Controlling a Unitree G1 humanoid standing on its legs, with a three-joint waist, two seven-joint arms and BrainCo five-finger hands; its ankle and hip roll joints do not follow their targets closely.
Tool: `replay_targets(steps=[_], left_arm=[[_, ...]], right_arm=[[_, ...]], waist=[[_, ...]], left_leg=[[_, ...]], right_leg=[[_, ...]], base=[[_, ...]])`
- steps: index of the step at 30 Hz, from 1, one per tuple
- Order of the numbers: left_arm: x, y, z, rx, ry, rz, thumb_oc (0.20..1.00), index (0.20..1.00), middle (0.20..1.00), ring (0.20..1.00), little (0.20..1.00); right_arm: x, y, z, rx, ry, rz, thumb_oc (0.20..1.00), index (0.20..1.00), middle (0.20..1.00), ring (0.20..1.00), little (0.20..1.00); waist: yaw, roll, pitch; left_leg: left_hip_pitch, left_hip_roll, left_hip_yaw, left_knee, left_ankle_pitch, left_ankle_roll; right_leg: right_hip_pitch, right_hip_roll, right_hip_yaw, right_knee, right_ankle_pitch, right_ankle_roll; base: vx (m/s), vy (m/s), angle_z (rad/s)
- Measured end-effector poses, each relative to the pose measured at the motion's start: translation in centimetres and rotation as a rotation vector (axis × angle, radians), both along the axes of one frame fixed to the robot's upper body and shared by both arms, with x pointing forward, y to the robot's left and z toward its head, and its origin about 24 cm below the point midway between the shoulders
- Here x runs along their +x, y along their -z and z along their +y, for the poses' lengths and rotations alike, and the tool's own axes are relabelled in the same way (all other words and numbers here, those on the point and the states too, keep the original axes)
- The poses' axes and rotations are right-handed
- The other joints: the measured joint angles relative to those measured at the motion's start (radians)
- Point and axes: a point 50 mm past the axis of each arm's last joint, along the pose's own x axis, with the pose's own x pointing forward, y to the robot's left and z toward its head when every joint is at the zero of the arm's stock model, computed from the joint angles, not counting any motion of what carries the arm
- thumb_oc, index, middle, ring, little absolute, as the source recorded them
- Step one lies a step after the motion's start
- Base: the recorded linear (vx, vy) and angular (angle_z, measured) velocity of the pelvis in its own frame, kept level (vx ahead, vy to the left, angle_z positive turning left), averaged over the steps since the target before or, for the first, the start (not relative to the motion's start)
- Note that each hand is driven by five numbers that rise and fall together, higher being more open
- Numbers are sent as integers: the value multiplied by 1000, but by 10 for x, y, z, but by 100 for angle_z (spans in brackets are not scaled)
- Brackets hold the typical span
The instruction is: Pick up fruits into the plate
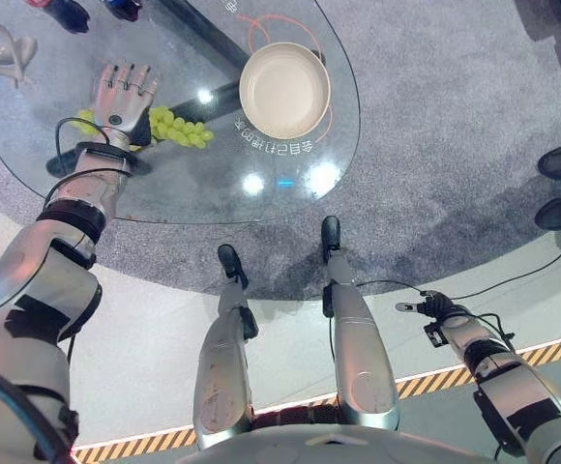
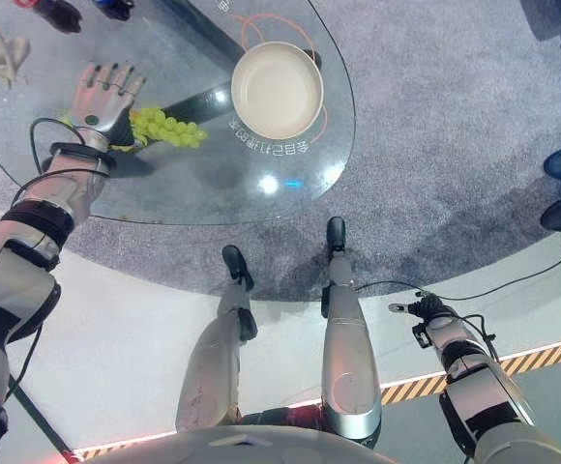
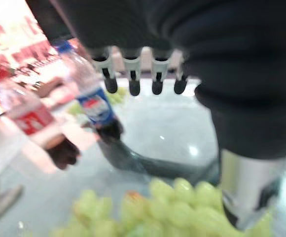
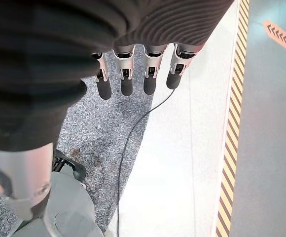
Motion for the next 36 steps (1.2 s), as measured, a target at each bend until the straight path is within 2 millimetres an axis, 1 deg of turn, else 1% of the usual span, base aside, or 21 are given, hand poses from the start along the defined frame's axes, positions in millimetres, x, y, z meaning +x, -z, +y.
replay_targets(steps=[4, 7, 11, 13, 16, 18, 21, 26, 29, 32, 36], left_arm=[[4, -9, -6, 15, 20, 27, 1000, 1000, 1000, 1000, 1000], [6, -20, -10, 8, 24, 5, 1000, 1000, 1000, 1000, 1000], [7, -28, -11, -21, 23, -20, 1000, 1000, 1000, 1000, 1000], [7, -28, -10, -25, 17, -24, 1000, 1000, 1000, 1000, 1000], [6, -30, -7, -32, -8, -56, 1000, 1000, 1000, 1000, 1000], [4, -33, 1, -67, -38, -115, 1000, 1000, 1000, 1000, 1000], [1, -32, 9, -69, -67, -146, 1000, 1000, 1000, 1000, 1000], [0, -33, 15, -71, -95, -147, 1000, 1000, 1000, 1000, 1000], [1, -37, 17, -95, -112, -141, 1000, 1000, 1000, 1000, 1000], [1, -41, 18, -116, -122, -140, 1000, 1000, 1000, 1000, 1000], [2, -40, 19, -120, -140, -116, 1000, 1000, 1000, 1000, 1000]], right_arm=[[8, -7, 2, 5, -7, -35, 1000, 1000, 1000, 1000, 1000], [13, -10, 3, 2, 2, -60, 1000, 1000, 1000, 1000, 1000], [14, -11, 3, 14, 11, -73, 1000, 1000, 1000, 1000, 1000], [14, -11, 3, 15, 9, -76, 1000, 1000, 1000, 1000, 1000], [15, -12, 4, 18, 3, -84, 1000, 1000, 1000, 1000, 1000], [16, -13, 5, 19, -2, -89, 1000, 1000, 1000, 1000, 1000], [13, -11, 4, 19, 0, -82, 1000, 1000, 1000, 1000, 1000], [8, -6, 4, 14, -17, -72, 1000, 1000, 1000, 1000, 1000], [5, -4, 4, 15, -18, -69, 1000, 1000, 1000, 1000, 1000], [5, -4, 4, 15, -19, -69, 1000, 1000, 1000, 1000, 1000], [5, -5, 3, 15, -23, -79, 1000, 1000, 1000, 1000, 1000]], waist=[[-4, 0, 0], [-4, -1, -1], [-5, -2, -1], [-6, -2, -1], [-11, -2, -1], [-16, -4, -2], [-28, -4, -2], [-30, -7, -3], [-30, -7, -4], [-29, -8, -4], [-31, -8, -4]], left_leg=[[-55, 0, -2, 33, 0, 0], [-109, 0, -6, 67, -5, 3], [-178, 1, -12, 112, -12, 5], [-194, 1, -12, 119, -12, 6], [-209, 1, -11, 126, -13, 5], [-219, 2, -7, 130, -16, 2], [-231, 2, -7, 133, -16, 3], [-237, 2, -7, 132, -16, 6], [-248, 2, -12, 133, -17, 6], [-271, 1, -13, 135, -16, 7], [-284, 1, -15, 141, -16, 7]], right_leg=[[-53, -3, 5, 27, -1, -2], [-113, -7, 10, 71, -13, -5], [-185, -12, 16, 124, -26, -6], [-202, -13, 20, 131, -26, -6], [-215, -13, 26, 132, -29, -2], [-227, -13, 30, 133, -29, -1], [-237, -12, 31, 133, -29, -1], [-244, -12, 30, 132, -28, -2], [-251, -12, 27, 133, -26, -6], [-278, -14, 27, 145, -28, -4], [-294, -14, 27, 157, -32, -5]], base=[[0, 0, 0], [0, 0, 0], [-2, 9, 3], [0, 0, 0], [0, 10, 0], [9, 9, -3], [0, 0, 0], [7, -1, 0], [35, 17, 3], [27, 13, 0], [48, 22, 1]])
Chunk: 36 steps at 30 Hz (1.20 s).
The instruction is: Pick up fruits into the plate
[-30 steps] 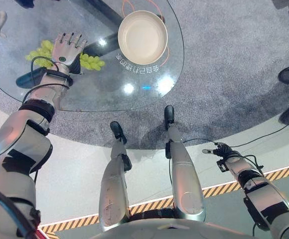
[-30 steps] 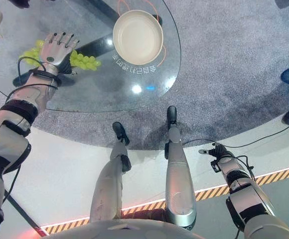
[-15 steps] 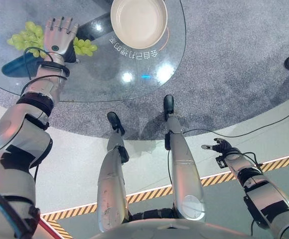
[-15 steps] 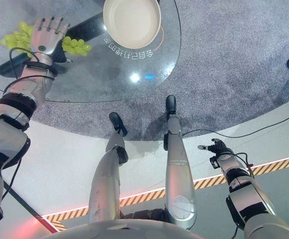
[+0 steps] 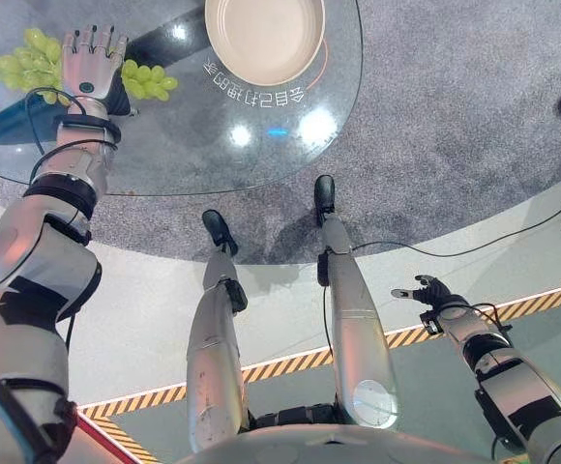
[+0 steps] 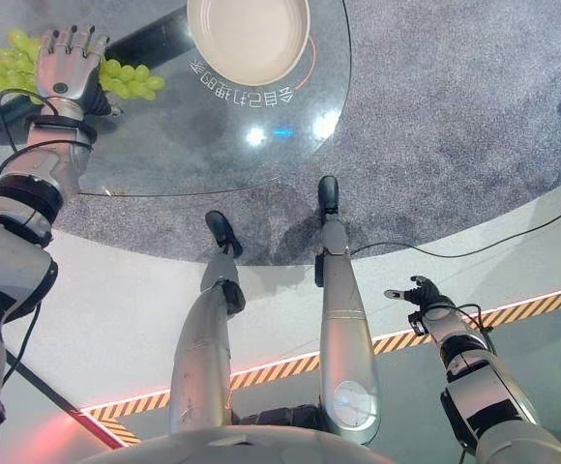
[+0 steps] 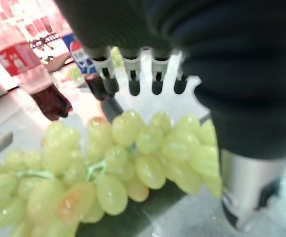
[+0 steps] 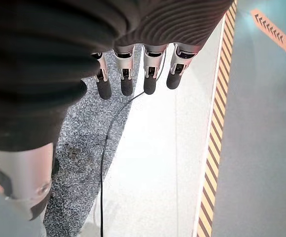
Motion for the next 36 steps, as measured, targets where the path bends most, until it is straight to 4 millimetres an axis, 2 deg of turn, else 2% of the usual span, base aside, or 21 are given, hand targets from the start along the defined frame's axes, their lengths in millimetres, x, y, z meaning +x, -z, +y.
replay_targets(steps=[5, 13, 22, 27, 36], left_arm=[[-1, 0, 8, 28, -100, 36, 1000, 1000, 1000, 1000, 1000], [-6, 6, 14, 189, -233, 4, 1000, 1000, 1000, 1000, 1000], [-11, 14, 11, 149, -210, -157, 1000, 1000, 1000, 1000, 1000], [-11, -2, 9, 136, -189, -243, 1000, 1000, 1000, 1000, 1000], [-5, -10, 3, 94, -140, -196, 1000, 1000, 1000, 1000, 1000]], right_arm=[[3, -4, 0, 2, -20, -34, 1000, 1000, 1000, 1000, 1000], [5, -10, -3, 9, -31, -79, 1000, 1000, 1000, 1000, 1000], [9, -13, 2, 40, -21, -119, 1000, 1000, 1000, 1000, 1000], [12, -15, 4, 67, -17, -143, 1000, 1000, 1000, 1000, 1000], [17, -20, 10, 99, -33, -179, 1000, 1000, 1000, 1000, 1000]], waist=[[2, 0, 0], [-6, -1, 0], [-4, -8, -7], [-8, -15, -10], [-22, -17, -10]], left_leg=[[-28, 0, -12, 24, -4, -3], [-72, 5, -19, 77, -28, -4], [-146, 15, -34, 139, -47, -8], [-205, 19, -42, 154, -45, -9], [-208, 18, -37, 149, -48, -9]], right_leg=[[-42, -3, 1, 63, -42, -1], [-83, -4, 7, 110, -56, -9], [-152, 0, 7, 167, -75, -18], [-206, 3, 7, 181, -81, -17], [-209, 4, 10, 165, -76, -23]], base=[[64, 20, 5], [65, 0, 0], [10, -42, 1], [23, -41, 1], [2, -4, 0]])
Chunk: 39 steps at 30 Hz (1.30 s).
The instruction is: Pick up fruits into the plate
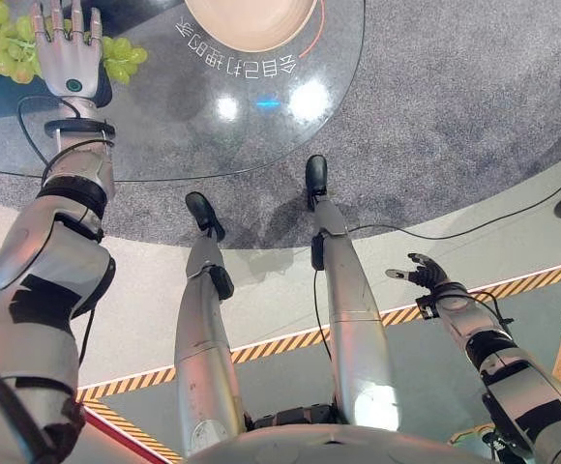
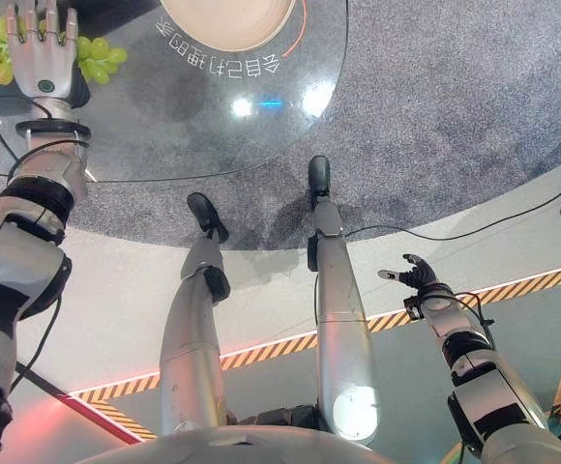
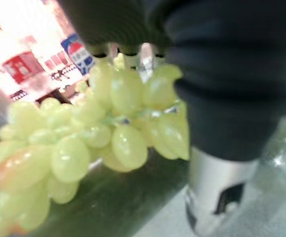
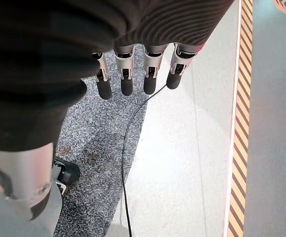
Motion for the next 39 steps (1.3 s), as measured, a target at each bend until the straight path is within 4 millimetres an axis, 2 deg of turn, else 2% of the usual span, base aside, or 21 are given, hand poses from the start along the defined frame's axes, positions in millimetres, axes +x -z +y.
replay_targets(steps=[4, 5, 6, 7, 11, 17, 20, 24, 27, 30, 36, 39], left_arm=[[2, -4, 1, -38, -23, 47, 1000, 1000, 1000, 1000, 1000], [2, -5, 2, -57, -27, 52, 718, 718, 718, 718, 718], [2, -5, 3, -77, -30, 56, 520, 520, 520, 520, 520], [3, -5, 3, -97, -31, 61, 200, 200, 200, 200, 200], [3, -6, 3, -144, -28, 46, 200, 200, 200, 200, 200], [1, -6, 8, -135, -105, 59, 200, 200, 200, 200, 200], [0, 3, 10, -96, -144, 87, 200, 200, 200, 200, 200], [0, 13, 9, -100, -143, 108, 200, 200, 200, 200, 200], [-2, 31, 12, -118, -130, 141, 200, 200, 200, 200, 200], [-2, 43, 9, -247, -57, 102, 200, 200, 200, 200, 200], [-8, 81, 9, -689, 131, -13, 200, 200, 200, 200, 200], [-11, 90, 7, -873, 217, -83, 200, 200, 200, 200, 200]], right_arm=[[3, -3, 1, 5, -10, -9, 1000, 1000, 1000, 1000, 1000], [4, -4, 2, 6, -12, -15, 1000, 1000, 1000, 1000, 1000], [5, -5, 2, 9, -13, -23, 1000, 1000, 1000, 1000, 1000], [7, -6, 2, 12, -14, -30, 1000, 1000, 1000, 1000, 1000], [9, -8, 3, 18, -16, -45, 1000, 1000, 1000, 1000, 1000], [12, -12, 6, 34, -19, -74, 1000, 1000, 1000, 1000, 1000], [13, -14, 6, 40, -3, -95, 1000, 1000, 1000, 1000, 1000], [14, -15, 6, 40, -10, -108, 1000, 1000, 1000, 1000, 1000], [14, -16, 6, 40, -11, -115, 1000, 1000, 1000, 1000, 1000], [14, -15, 7, 41, -9, -115, 1000, 1000, 1000, 1000, 1000], [14, -15, 12, 44, -17, -136, 1000, 1000, 1000, 1000, 1000], [12, -15, 15, 46, -24, -151, 1000, 1000, 1000, 1000, 1000]], waist=[[-4, -1, 0], [-5, -1, 0], [-6, -1, -1], [-7, -1, -1], [-10, -4, -2], [-21, -36, -22], [-18, -49, -30], [-6, -49, -30], [-5, -49, -30], [2, -49, -30], [10, -49, -30], [23, -49, -30]], left_leg=[[2, -1, 6, 0, -2, 1], [2, -1, 7, 0, -3, 1], [3, -1, 7, 0, -3, 1], [3, -1, 7, 0, -3, 1], [3, -1, 7, -1, -3, 1], [3, 0, 7, -3, -4, -2], [3, 1, 5, 0, -6, -3], [8, 1, 0, 3, -6, -3], [25, 1, -2, 3, -9, -4], [41, 2, -2, 2, -11, -4], [113, 1, -3, -3, -18, -6], [138, 1, -6, -4, -19, -6]], right_leg=[[0, 0, 5, -2, 0, 0], [0, 0, 6, -2, 0, 0], [0, 0, 6, -2, -1, 1], [0, 0, 6, -2, -1, 2], [0, 0, 6, -3, -1, 1], [0, 2, 6, -8, 0, 0], [3, 3, 5, -8, 1, -1], [12, 3, 1, -8, 1, -1], [36, 3, -1, -20, 3, -2], [58, 5, -2, -33, 10, 0], [140, 5, -6, -55, 16, 2], [167, 5, -10, -57, 16, 2]], base=[[0, 0, 0], [0, 0, 0], [0, 0, 0], [0, 0, 0], [0, 0, 0], [-12, -42, -1], [-13, -48, 0], [0, 0, 0], [-11, -2, 0], [-42, -3, -2], [-41, -2, 0], [-42, -5, 2]])
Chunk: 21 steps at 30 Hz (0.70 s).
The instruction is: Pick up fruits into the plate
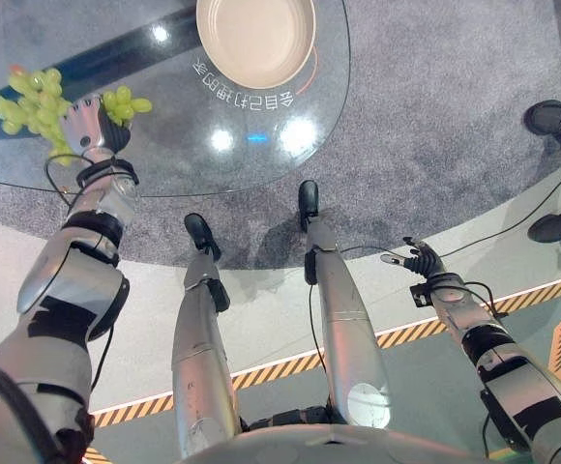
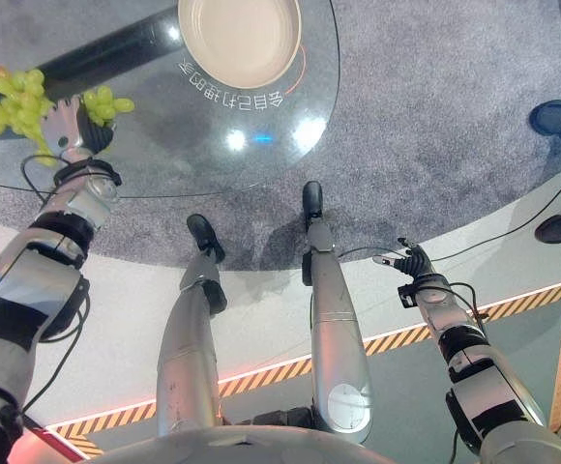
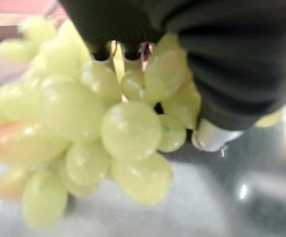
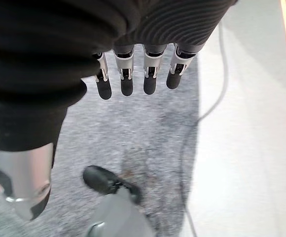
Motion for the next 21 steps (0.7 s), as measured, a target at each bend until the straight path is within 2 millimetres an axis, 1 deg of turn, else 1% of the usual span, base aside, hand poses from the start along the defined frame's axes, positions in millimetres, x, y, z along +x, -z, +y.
replay_targets(steps=[2, 4, 5, 7, 9, 12, 14, 15, 17, 18, 21], left_arm=[[-3, 5, -1, -130, 45, -51, 200, 200, 200, 200, 200], [-11, 21, -2, -246, 80, -82, 200, 200, 200, 200, 200], [-13, 26, -3, -274, 92, -92, 200, 200, 200, 200, 200], [-16, 29, -6, -306, 124, -120, 200, 200, 200, 200, 200], [-19, 28, -12, -358, 161, -168, 200, 200, 200, 200, 200], [-21, 26, -17, -396, 199, -213, 200, 200, 200, 200, 200], [-25, 24, -24, -472, 247, -275, 200, 200, 200, 200, 200], [-26, 24, -26, -479, 266, -285, 200, 200, 200, 200, 200], [-28, 17, -31, -522, 319, -337, 200, 200, 200, 200, 200], [-29, 11, -35, -562, 354, -386, 200, 200, 200, 200, 200], [-33, 3, -38, -609, 408, -441, 200, 200, 200, 200, 200]], right_arm=[[-2, 0, 4, 4, -11, -8, 1000, 1000, 1000, 1000, 1000], [-11, 7, 13, 10, -32, -4, 1000, 1000, 1000, 1000, 1000], [-14, 10, 16, 11, -34, 2, 1000, 1000, 1000, 1000, 1000], [-22, 17, 17, 3, -24, 26, 1000, 1000, 1000, 1000, 1000], [-29, 23, 17, -4, -12, 52, 1000, 1000, 1000, 1000, 1000], [-36, 29, 18, -5, -2, 70, 1000, 1000, 1000, 1000, 1000], [-38, 28, 20, -12, -23, 47, 1000, 1000, 1000, 1000, 1000], [-40, 29, 21, -11, -30, 40, 1000, 1000, 1000, 1000, 1000], [-42, 27, 22, -8, -46, 3, 1000, 1000, 1000, 1000, 1000], [-42, 24, 24, -16, -54, -30, 1000, 1000, 1000, 1000, 1000], [-38, 15, 28, -22, -70, -100, 1000, 1000, 1000, 1000, 1000]], waist=[[14, 0, 1], [31, -1, 0], [31, -1, 0], [50, -1, 1], [58, 0, 1], [65, 0, 2], [72, 3, 22], [78, 3, 23], [83, 4, 23], [86, 6, 24], [95, 13, 29]], left_leg=[[27, -1, 1, -10, 2, 1], [86, -3, -2, -36, 6, -2], [108, -5, -4, -52, 8, -7], [137, -10, -4, -82, 22, -6], [168, -18, -7, -121, 46, 4], [210, -19, -15, -153, 59, 2], [278, -20, -15, -185, 69, 1], [298, -20, -14, -193, 69, 1], [341, -20, -15, -207, 69, 1], [356, -20, -19, -208, 70, 1], [392, -20, -24, -211, 70, 1]], right_leg=[[24, -2, -4, 0, -1, 1], [84, -3, -15, -18, -2, 2], [104, -5, -20, -26, -6, 8], [130, -6, -23, -44, -7, 10], [151, -12, -30, -51, -6, 9], [194, -13, -46, -69, -2, 4], [257, -12, -55, -86, 0, 6], [276, -12, -58, -90, 0, 7], [320, -12, -67, -103, -4, 12], [340, -14, -72, -105, -5, 13], [381, -15, -80, -110, -7, 15]], base=[[-53, -8, 3], [-60, -6, 8], [-40, 3, 9], [-42, 5, 6], [-40, 3, 10], [-36, -5, 9], [-14, -4, 2], [0, 0, 0], [-9, -10, 4], [-11, -16, 9], [-30, -17, 7]])
